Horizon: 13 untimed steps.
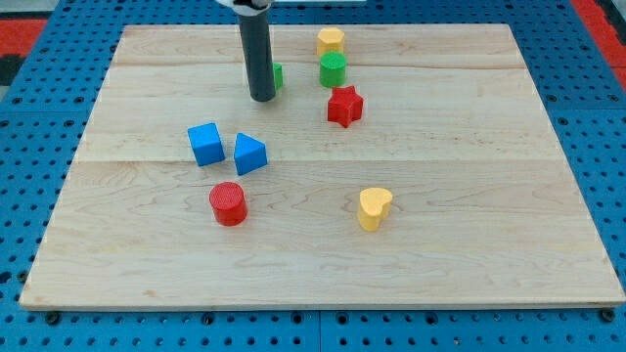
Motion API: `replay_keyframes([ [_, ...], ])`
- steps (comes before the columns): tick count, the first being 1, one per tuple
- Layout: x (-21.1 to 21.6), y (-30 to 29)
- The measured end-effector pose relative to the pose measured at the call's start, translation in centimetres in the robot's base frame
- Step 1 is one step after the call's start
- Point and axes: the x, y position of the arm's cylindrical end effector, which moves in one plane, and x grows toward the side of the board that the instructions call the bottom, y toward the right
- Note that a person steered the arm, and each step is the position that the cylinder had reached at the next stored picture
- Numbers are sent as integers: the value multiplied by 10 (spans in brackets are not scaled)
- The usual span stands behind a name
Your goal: Push yellow heart closer to the green star
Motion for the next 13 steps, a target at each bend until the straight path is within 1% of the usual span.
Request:
replay_keyframes([
  [1,-27,10],
  [2,-3,-35],
  [3,35,5],
  [4,88,99],
  [5,115,190],
  [6,125,264],
  [7,173,308],
  [8,227,283],
  [9,243,215],
  [10,235,154],
  [11,231,140],
  [12,183,100],
  [13,143,100],
])
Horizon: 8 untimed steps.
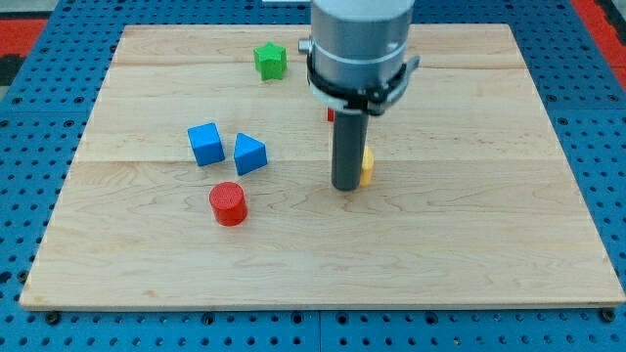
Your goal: Push yellow heart closer to the green star
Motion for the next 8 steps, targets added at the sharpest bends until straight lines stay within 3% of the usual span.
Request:
replay_keyframes([
  [1,43,16],
  [2,18,35],
  [3,-56,19],
  [4,-102,-12],
  [5,-106,-45],
  [6,-75,-43],
  [7,-101,-87],
  [8,-142,-81],
])
